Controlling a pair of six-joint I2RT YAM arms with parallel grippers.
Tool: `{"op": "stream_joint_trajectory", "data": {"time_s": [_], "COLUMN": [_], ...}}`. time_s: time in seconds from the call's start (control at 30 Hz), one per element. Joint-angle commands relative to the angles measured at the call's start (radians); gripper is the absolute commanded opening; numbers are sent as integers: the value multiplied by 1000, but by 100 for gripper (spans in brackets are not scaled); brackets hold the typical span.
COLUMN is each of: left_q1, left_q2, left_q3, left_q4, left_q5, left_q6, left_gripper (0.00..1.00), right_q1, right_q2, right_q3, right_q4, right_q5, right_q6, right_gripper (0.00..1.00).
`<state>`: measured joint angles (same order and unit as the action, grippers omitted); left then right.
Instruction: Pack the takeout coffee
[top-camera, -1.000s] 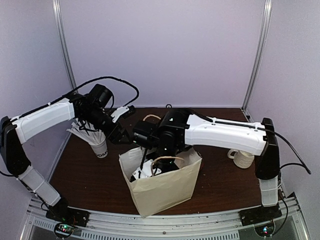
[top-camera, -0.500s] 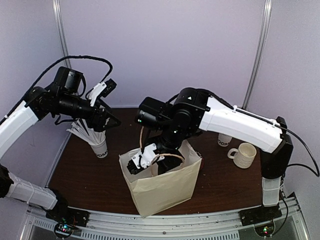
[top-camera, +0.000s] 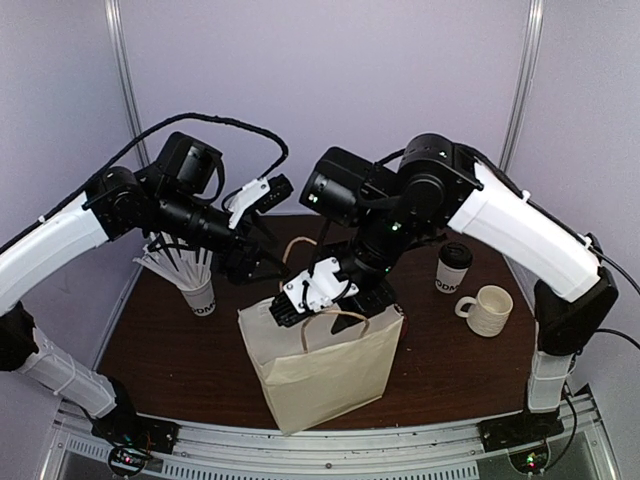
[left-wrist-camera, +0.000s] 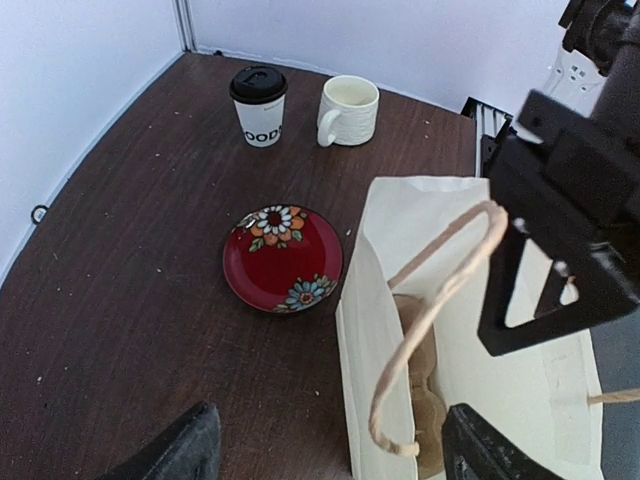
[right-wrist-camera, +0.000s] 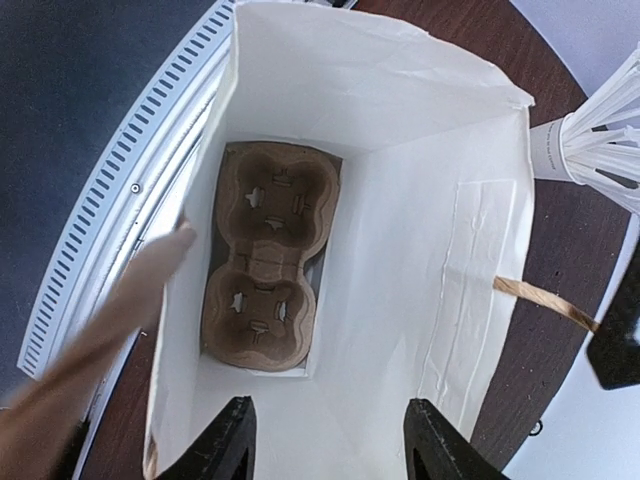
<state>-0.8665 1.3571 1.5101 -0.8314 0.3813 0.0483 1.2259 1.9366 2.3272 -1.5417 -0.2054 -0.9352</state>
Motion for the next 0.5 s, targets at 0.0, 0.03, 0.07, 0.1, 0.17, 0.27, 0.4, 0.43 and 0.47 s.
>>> {"op": "stream_joint_trajectory", "data": {"time_s": [0.0, 0.03, 0.07, 0.1, 0.17, 0.27, 0.4, 0.43, 0.47], "left_q1": [-16, -18, -20, -20, -20, -20, -20, -19, -20], "left_q2": [67, 79, 91, 103, 128, 168, 208, 210, 212], "left_q3": [91, 103, 116, 129, 154, 199, 265, 279, 292], "left_q4": [64, 73, 80, 85, 83, 43, -34, -50, -66], "left_q5": [42, 56, 65, 72, 85, 108, 97, 75, 61], "left_q6": [-25, -28, -32, -34, -30, -9, 25, 38, 53], "left_gripper": [76, 74, 70, 66, 56, 34, 2, 0, 0], "right_q1": [-5, -8, -13, -23, -58, -131, -310, -364, -415], "right_q2": [-86, -103, -119, -133, -167, -214, -267, -282, -299], "right_q3": [67, 69, 67, 65, 63, 61, 40, 17, -11], "right_q4": [-65, -75, -82, -88, -93, -92, -73, -47, -16], "right_q5": [-29, -29, -29, -30, -33, -49, -133, -160, -184], "right_q6": [17, 19, 21, 21, 22, 24, 25, 31, 37], "right_gripper": [53, 53, 53, 53, 52, 52, 52, 51, 51]}}
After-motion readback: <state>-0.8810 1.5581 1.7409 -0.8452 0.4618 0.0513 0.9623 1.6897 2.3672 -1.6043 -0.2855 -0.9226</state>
